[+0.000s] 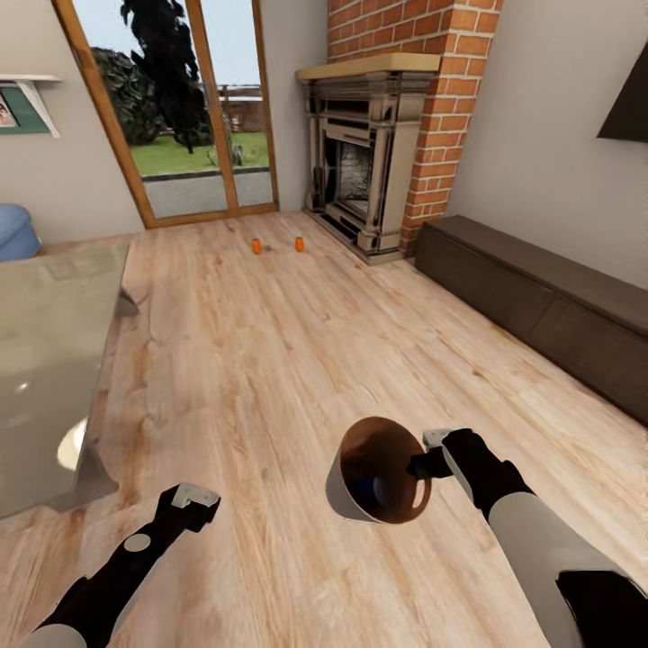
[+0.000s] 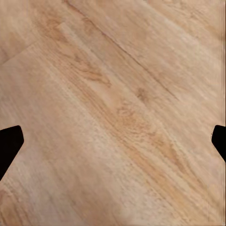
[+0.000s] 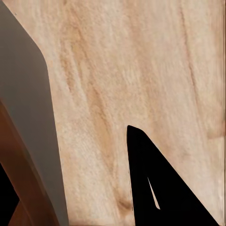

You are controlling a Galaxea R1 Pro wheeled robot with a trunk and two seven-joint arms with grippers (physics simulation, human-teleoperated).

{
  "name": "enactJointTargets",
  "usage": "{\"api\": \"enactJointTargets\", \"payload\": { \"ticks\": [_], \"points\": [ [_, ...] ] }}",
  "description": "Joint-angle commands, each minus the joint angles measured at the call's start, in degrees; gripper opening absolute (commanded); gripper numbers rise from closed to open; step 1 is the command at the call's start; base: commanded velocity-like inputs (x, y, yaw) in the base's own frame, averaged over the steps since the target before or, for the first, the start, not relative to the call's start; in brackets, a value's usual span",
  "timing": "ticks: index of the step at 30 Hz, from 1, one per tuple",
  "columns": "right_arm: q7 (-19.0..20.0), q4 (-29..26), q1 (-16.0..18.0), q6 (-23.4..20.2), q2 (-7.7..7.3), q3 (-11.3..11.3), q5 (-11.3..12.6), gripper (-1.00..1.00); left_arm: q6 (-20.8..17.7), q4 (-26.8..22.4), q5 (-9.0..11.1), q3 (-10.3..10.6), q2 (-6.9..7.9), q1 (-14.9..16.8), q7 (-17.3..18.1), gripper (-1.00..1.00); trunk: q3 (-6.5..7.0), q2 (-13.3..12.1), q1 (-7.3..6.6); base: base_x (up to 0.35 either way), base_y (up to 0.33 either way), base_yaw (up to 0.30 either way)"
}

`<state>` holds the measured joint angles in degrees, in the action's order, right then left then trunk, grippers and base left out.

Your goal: Put the three can of soda from the living room inside the tash can in the kitchen.

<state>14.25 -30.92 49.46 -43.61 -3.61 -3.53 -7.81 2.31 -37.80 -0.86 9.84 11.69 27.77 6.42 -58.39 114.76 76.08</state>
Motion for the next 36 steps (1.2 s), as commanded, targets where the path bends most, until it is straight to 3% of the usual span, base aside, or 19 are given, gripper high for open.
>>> {"api": "enactJointTargets", "payload": {
  "ticks": [1,23,31,36],
  "points": [
    [0.2,0.0,0.0,-0.2,0.03,0.1,1.6,-1.00,0.0,0.0,0.0,0.0,0.00,0.0,0.0,1.00,0.01,0.0,0.00,0.221,-0.251,-0.059],
    [0.2,0.0,-0.7,-0.2,-0.10,0.2,1.5,-1.00,0.1,0.0,0.1,0.0,0.00,0.0,0.0,1.00,0.04,0.0,0.00,0.221,-0.251,-0.005],
    [0.2,0.0,-0.7,-0.2,-0.22,0.2,1.5,-1.00,0.1,0.0,0.1,0.0,0.00,0.0,0.0,1.00,0.31,0.0,0.00,0.221,-0.251,0.173],
    [0.0,-0.1,-2.6,1.5,-0.40,0.2,1.4,-1.00,0.1,0.0,0.3,-0.1,0.00,0.0,0.0,1.00,0.51,0.0,0.00,0.229,-0.246,0.219]
  ]
}}
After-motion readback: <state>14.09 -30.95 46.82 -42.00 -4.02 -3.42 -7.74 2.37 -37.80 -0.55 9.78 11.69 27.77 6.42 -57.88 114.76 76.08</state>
